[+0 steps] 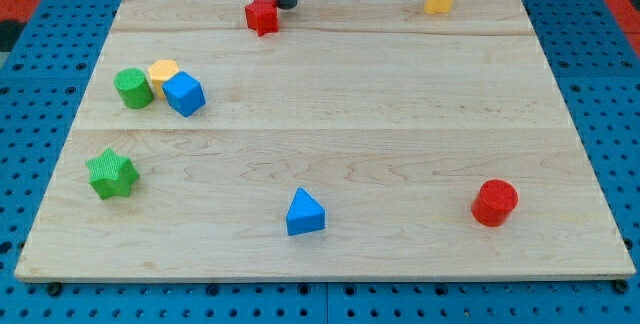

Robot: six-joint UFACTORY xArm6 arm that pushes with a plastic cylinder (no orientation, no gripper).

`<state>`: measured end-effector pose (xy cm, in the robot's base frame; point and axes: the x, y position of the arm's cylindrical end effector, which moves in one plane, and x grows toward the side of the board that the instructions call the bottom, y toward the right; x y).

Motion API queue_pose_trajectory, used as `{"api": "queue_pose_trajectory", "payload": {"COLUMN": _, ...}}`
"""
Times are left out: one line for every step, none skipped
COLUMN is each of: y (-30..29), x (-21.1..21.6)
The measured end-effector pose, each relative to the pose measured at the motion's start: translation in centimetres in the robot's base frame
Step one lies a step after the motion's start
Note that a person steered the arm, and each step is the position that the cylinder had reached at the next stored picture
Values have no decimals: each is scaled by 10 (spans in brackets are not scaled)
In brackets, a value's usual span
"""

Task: Move red star towards the center right

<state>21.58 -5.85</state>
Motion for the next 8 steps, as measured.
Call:
{"api": "queue_pose_trajectory", "payload": {"y": -31, "x": 5}}
{"api": "queue_pose_trajectory", "payload": {"y": -54, "x": 22}}
{"api": "queue_pose_trajectory", "payload": {"y": -51, "x": 75}}
{"api": "queue_pose_trajectory", "payload": {"y": -40, "x": 97}}
{"api": "queue_pose_trajectory", "payload": {"y": -7, "x": 104}}
{"api": "queue_pose_trajectory", "payload": {"y": -16, "x": 74}}
{"api": "queue_pose_trajectory", "payload": {"y": 47, "x": 80}}
{"api": "queue_pose_trajectory", "payload": {"y": 114, "x": 94}}
